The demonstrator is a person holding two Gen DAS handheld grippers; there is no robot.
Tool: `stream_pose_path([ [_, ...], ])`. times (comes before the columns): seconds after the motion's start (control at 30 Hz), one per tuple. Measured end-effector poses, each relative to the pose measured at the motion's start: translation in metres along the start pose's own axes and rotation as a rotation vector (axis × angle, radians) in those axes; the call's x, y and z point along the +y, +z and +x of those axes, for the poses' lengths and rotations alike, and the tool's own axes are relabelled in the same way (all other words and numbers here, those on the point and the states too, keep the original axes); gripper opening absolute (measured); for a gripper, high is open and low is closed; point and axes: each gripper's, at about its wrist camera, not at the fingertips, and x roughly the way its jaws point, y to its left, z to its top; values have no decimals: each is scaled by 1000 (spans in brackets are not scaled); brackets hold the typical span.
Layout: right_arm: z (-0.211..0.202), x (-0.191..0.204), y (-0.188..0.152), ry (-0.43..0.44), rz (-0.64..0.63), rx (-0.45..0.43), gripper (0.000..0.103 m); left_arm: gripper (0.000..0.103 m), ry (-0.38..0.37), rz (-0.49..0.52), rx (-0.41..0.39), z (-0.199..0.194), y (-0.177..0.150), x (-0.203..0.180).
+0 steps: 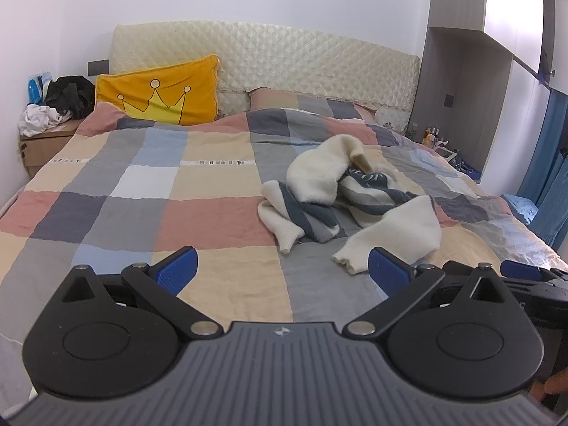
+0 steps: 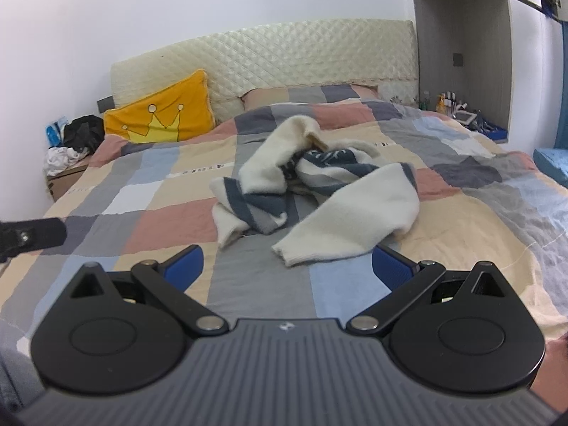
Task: Fold large clothes
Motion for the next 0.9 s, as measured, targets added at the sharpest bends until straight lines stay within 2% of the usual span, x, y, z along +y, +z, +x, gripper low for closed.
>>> stream_pose_path([
  [0.3, 39, -3, 14, -20, 59, -8, 103, 103, -24, -15, 4, 41, 18, 9],
  [0.57, 85, -2, 49, -58, 100, -73, 103, 103, -16, -33, 8, 92, 45, 16],
  [0.77, 137, -15, 77, -60, 247, -57, 103, 103, 5, 18, 6, 143, 68, 3],
  [0.9, 166, -26, 76, -66, 280, -45, 103, 103, 2, 45, 27, 183, 81, -8],
])
